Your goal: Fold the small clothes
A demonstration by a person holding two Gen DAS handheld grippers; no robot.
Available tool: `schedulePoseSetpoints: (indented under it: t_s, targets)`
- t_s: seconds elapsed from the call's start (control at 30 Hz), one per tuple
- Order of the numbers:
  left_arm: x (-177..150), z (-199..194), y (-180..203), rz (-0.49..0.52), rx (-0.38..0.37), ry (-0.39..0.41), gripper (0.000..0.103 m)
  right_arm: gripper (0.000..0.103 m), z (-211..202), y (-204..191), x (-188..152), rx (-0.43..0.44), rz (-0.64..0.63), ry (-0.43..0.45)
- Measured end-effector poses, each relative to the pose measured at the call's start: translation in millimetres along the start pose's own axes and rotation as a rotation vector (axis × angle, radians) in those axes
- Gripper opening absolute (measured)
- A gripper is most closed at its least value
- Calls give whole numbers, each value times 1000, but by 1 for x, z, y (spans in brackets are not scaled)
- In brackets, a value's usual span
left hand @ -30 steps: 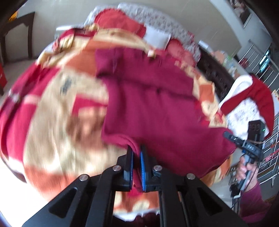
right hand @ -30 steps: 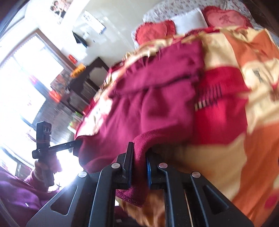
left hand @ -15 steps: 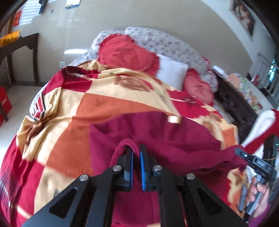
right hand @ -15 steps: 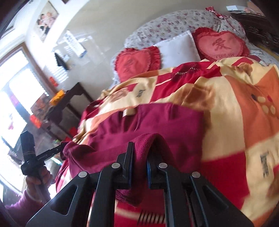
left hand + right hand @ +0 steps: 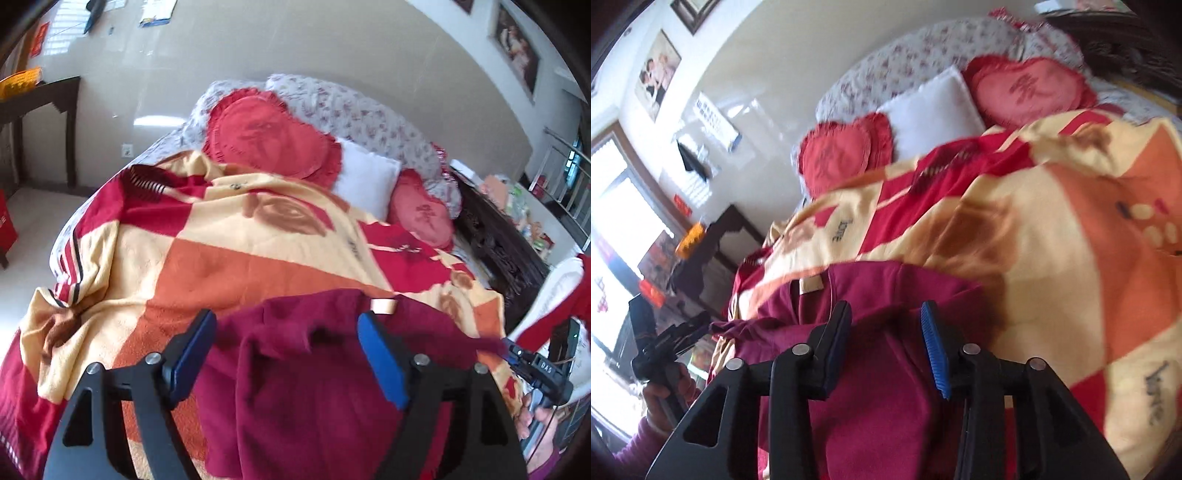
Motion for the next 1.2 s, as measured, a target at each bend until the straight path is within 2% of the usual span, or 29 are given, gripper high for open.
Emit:
schedulePoseSetpoints:
  t_s: [0.07,0.13,0.2,0.27,0.37,0.43,0.47,0.53,0.67,0.73,0.83,0.87,0.97,1.03,1.07,1.13,1.2]
  targets:
    - [-5,-6,2,24,19,12,82,17,-10,-10,-10,32,-38,-1]
    - [-11,-1,5,54,44,15,82,8,-4,-25,-30,19,-127,-68]
    - [-19,18,13,100,80,-22,82,8,10,-35,-42,-5,-194,-115]
    - [-25,37,18,101,100,-60,82,8,29,-40,-39,-29,-244,-143]
    - [-42,81,20,114,156,-185,82,8,67,-27,-12,-67,-212,-127]
    - [-49,100,16,114,188,-230,82,8,87,-3,0,-161,-155,-129]
    - [-51,103,13,111,189,-235,82,7,94,7,3,-182,-123,-141]
    - [-50,99,5,89,164,-238,80,7,99,20,7,-142,-64,-132]
    - [-50,59,-13,76,86,-202,79,9,73,8,1,-113,-78,-137]
    - [-55,27,-21,84,35,-173,81,14,50,0,-10,-90,-95,-134]
    - [-78,-9,-35,147,7,-127,87,15,14,-8,-42,-68,-122,-161]
    - [-85,-16,-36,153,-9,-131,87,15,8,-8,-51,-70,-125,-173]
    - [-118,-21,-39,151,-88,-219,87,15,-10,-6,-79,-86,-137,-209]
    - [-138,-17,-38,169,-90,-256,87,15,-15,-3,-92,-98,-135,-226]
    - [-146,-15,-37,175,-82,-264,84,15,-16,-1,-98,-100,-126,-226]
    - [-158,-6,-35,166,-86,-292,69,15,-17,4,-106,-95,-92,-229]
    - [-162,-1,-32,167,-89,-295,66,15,-14,5,-109,-93,-76,-226]
Point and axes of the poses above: each gripper's, at about its wrist camera, not at the fingertips, and z roughly the way its jaws point, y to its right, x to its top, the point moved 6 cm from there along z, roughly the way its jaws point, and after that the axes turned 14 degrees about x, right-handed, at the moved point
